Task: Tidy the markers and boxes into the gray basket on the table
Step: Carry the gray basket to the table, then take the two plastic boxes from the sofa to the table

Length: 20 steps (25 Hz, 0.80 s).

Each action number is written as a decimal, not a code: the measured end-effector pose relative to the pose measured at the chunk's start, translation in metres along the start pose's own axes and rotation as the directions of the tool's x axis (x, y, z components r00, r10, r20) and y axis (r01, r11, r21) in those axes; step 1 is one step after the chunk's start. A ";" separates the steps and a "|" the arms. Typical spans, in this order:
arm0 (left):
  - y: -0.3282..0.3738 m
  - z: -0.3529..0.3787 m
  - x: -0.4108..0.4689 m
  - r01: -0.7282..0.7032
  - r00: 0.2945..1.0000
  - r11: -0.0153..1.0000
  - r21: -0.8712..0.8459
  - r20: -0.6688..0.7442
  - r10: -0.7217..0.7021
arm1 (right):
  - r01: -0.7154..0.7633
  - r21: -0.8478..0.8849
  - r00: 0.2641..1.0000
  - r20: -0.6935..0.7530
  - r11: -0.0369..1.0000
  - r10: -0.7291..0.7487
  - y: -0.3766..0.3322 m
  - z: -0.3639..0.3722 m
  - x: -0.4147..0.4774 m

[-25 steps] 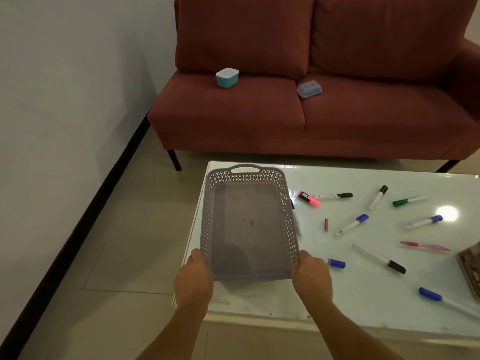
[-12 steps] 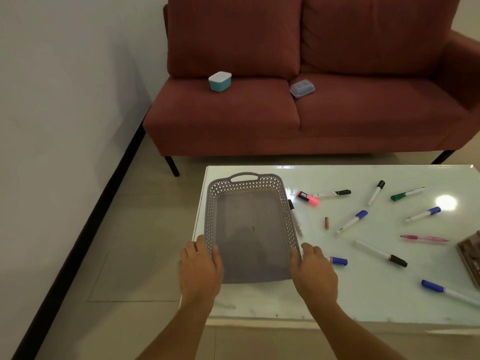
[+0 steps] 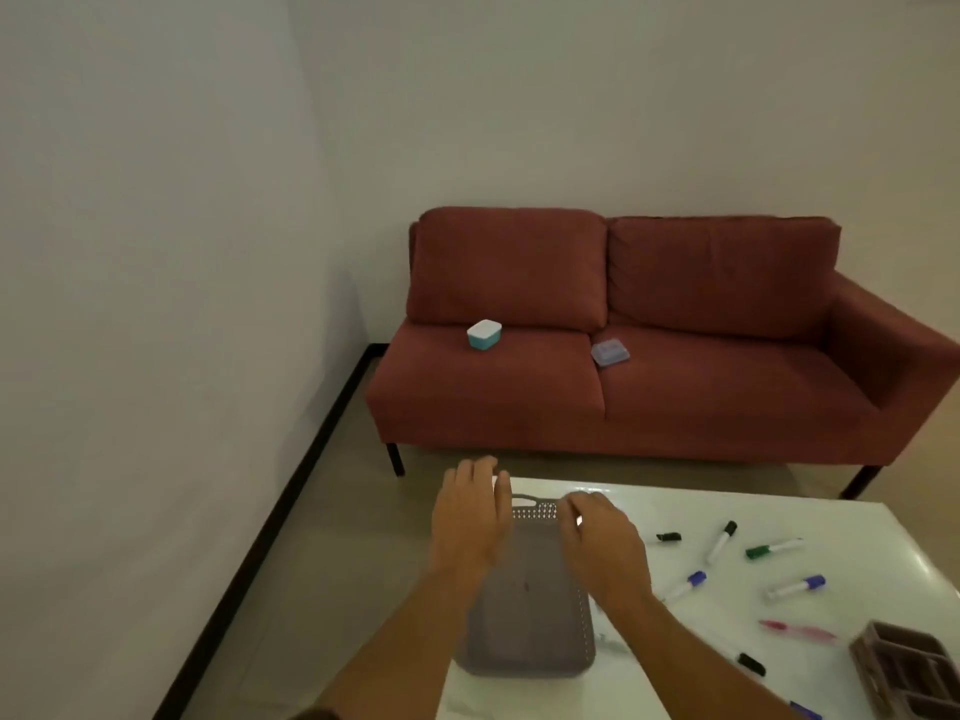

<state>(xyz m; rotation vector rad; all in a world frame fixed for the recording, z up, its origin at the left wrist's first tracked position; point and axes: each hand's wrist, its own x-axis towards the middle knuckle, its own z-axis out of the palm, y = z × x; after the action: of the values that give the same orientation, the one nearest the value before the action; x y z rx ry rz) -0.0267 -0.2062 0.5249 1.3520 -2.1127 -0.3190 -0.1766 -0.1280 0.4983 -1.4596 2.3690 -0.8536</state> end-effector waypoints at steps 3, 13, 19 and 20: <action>0.023 -0.075 0.025 -0.047 0.996 0.999 0.009 -0.075 0.048 | 0.114 0.048 0.980 -0.168 0.992 -0.104 -0.064 -0.063 0.002; -0.032 -0.194 0.131 -0.134 0.989 0.988 -0.079 -0.069 0.128 | 0.179 0.052 0.934 -0.324 0.982 -0.153 -0.233 -0.080 0.066; -0.120 -0.210 0.209 -0.211 0.974 0.974 -0.080 0.065 0.216 | 0.056 0.091 0.934 -0.357 0.994 -0.019 -0.313 -0.017 0.128; -0.134 -0.210 0.219 -0.215 0.972 0.974 -0.078 0.083 0.221 | 0.033 0.094 0.935 -0.354 0.995 0.002 -0.323 -0.005 0.136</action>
<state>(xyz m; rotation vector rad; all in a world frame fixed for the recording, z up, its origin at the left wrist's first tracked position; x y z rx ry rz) 0.1338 -0.4361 0.7027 1.0721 -2.2793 -0.3641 -0.0056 -0.3529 0.7059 -1.3841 2.5188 -1.3170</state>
